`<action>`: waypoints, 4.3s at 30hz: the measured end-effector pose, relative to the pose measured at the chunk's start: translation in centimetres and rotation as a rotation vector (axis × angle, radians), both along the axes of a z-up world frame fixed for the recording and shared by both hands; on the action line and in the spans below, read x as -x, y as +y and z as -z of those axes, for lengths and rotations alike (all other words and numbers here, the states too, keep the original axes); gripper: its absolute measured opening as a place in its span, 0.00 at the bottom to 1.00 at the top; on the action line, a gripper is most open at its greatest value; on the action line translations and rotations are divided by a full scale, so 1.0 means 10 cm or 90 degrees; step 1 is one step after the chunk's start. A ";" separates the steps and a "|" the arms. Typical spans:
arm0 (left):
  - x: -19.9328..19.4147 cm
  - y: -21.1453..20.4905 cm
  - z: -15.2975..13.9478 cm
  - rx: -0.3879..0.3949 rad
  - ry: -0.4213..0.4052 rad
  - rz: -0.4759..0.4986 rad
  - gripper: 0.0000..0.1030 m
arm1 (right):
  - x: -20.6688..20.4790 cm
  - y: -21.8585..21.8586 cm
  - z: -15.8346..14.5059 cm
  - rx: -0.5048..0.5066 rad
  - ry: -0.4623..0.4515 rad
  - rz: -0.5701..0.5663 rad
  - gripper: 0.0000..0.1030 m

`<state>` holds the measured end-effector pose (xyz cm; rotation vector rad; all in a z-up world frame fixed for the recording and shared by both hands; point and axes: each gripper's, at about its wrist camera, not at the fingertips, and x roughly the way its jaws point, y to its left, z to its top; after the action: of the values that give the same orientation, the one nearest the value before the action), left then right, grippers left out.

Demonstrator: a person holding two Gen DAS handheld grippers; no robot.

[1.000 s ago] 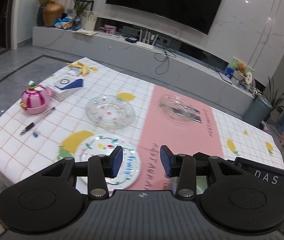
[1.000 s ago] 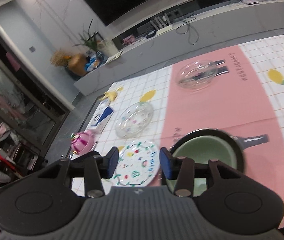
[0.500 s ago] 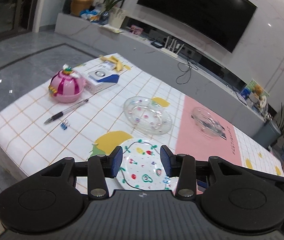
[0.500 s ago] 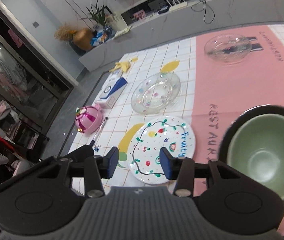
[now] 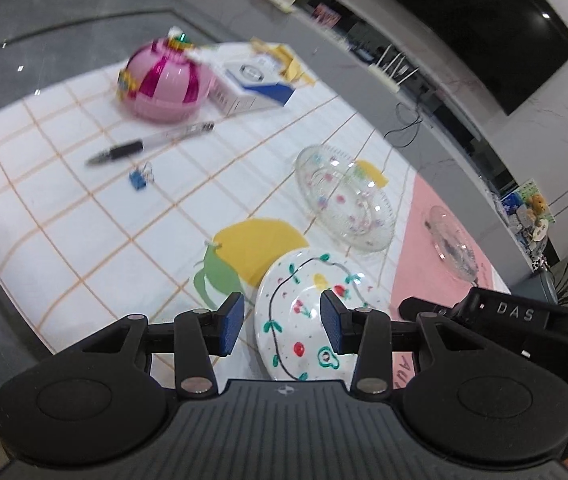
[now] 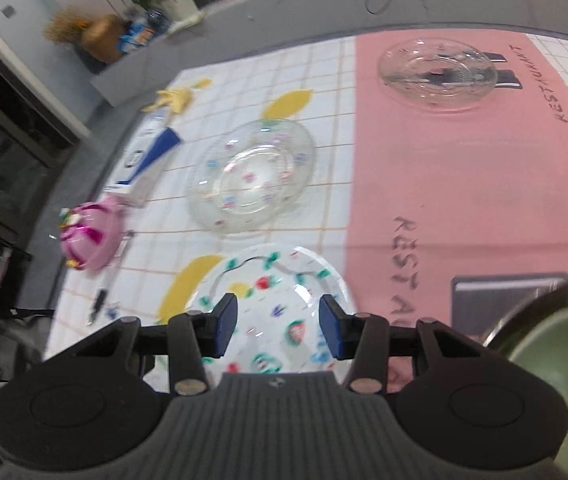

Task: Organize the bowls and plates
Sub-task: 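Move the left gripper to the white painted plate and grasp its rim, then lift the painted plate with the left gripper and carry it beside the bowl stack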

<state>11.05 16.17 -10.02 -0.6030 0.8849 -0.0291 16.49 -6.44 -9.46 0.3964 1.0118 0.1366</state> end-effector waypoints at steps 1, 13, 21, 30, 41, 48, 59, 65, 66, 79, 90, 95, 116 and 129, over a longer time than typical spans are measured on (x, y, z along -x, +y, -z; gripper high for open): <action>-0.03 -0.01 0.02 -0.004 0.009 0.000 0.46 | -0.05 0.00 0.02 0.012 0.007 0.000 0.44; -0.21 -0.07 0.21 -0.019 0.050 -0.023 0.39 | -0.34 0.04 0.31 0.063 0.088 0.047 0.45; -0.20 0.01 0.22 -0.001 0.056 -0.035 0.30 | -0.39 0.05 0.39 0.029 0.113 0.045 0.49; -0.18 0.19 0.23 -0.015 0.067 -0.066 0.18 | -0.33 0.15 0.43 -0.031 0.095 0.017 0.37; -0.15 0.33 0.31 -0.006 0.059 -0.102 0.13 | -0.24 0.06 0.51 -0.102 0.069 0.027 0.25; -0.13 0.43 0.33 0.008 0.050 -0.116 0.13 | -0.17 0.09 0.55 -0.122 0.061 0.018 0.21; -0.08 0.48 0.36 0.028 0.030 -0.142 0.11 | -0.05 0.04 0.56 -0.154 0.040 0.025 0.13; 0.00 0.57 0.33 0.081 0.011 -0.167 0.10 | 0.00 0.01 0.44 -0.194 0.024 0.027 0.12; 0.00 0.58 0.32 0.086 0.007 -0.170 0.10 | 0.00 -0.01 0.43 -0.201 0.024 0.030 0.12; 0.10 0.53 0.06 0.106 -0.034 -0.181 0.08 | 0.15 -0.07 0.16 -0.225 -0.021 0.030 0.04; 0.11 0.10 -0.38 0.121 -0.085 -0.134 0.06 | 0.43 -0.56 -0.17 -0.257 -0.067 0.075 0.04; 0.15 -0.29 -0.57 0.121 -0.102 -0.090 0.05 | 0.65 -0.98 -0.38 -0.268 -0.099 0.110 0.04; 0.39 -2.57 -0.78 0.076 -0.096 0.185 0.04 | 2.01 -3.20 -0.38 -0.300 -0.184 0.351 0.04; 0.46 -3.37 -0.37 -0.010 -0.040 0.261 0.05 | 2.36 -3.87 0.16 -0.304 -0.142 0.430 0.03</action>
<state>6.49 -17.57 -6.34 -0.3953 0.9337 -0.4081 -7.14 -45.16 -11.09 1.1122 0.5747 -0.1903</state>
